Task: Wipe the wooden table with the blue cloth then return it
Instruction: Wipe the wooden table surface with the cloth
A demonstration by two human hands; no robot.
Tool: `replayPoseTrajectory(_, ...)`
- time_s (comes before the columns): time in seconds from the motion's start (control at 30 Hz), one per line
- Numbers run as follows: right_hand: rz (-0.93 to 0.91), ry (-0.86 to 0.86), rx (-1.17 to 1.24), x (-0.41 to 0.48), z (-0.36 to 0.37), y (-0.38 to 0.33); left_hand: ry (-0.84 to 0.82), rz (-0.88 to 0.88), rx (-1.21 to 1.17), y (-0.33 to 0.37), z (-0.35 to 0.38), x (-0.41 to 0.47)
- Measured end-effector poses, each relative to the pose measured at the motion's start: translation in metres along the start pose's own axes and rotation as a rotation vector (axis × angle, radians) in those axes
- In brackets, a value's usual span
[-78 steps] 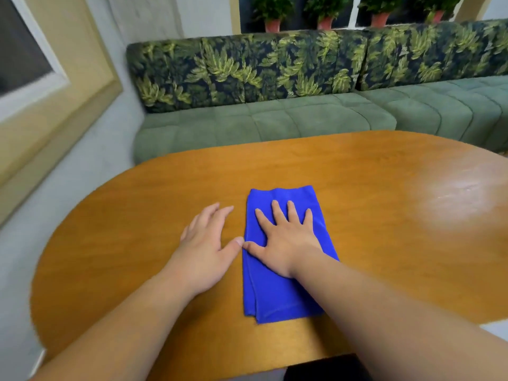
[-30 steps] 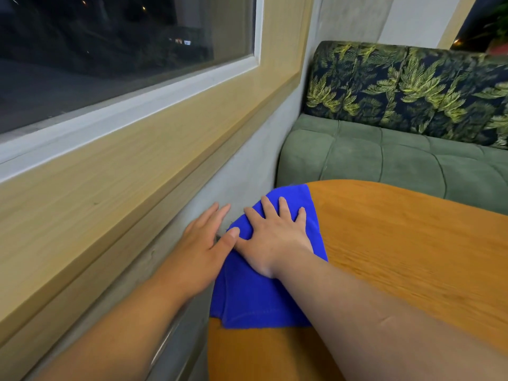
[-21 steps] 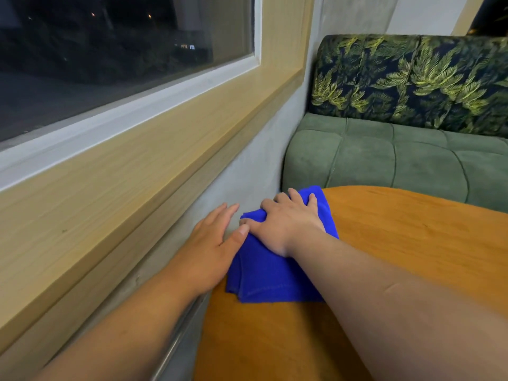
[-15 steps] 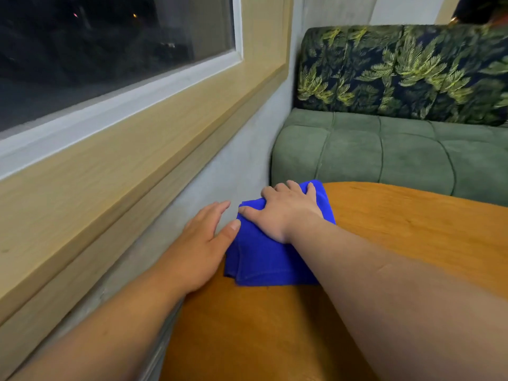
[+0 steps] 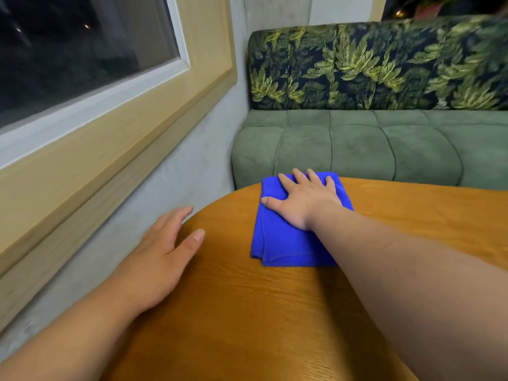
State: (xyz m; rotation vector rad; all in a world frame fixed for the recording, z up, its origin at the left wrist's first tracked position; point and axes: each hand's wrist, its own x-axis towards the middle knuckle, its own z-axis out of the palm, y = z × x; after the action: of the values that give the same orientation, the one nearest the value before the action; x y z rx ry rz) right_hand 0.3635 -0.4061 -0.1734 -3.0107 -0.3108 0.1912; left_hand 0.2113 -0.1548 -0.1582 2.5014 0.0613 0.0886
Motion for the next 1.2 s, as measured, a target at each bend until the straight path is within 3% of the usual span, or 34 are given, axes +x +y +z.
replayPoseTrajectory(0.57, 0.043, -0.034, -0.029, -0.193, 0.013, 0.039, -0.185, 0.037, 0.082, 0.093, 0.009, -0.116)
replayPoseTrajectory(0.87, -0.004, -0.062, -0.036, -0.301, 0.030, -0.007, -0.120, 0.096, 0.055, 0.099, -0.021, -0.183)
replayPoseTrajectory(1.2, -0.137, -0.140, -0.058, -0.368, 0.042, -0.100, -0.006, 0.064, -0.022, 0.030, -0.057, -0.238)
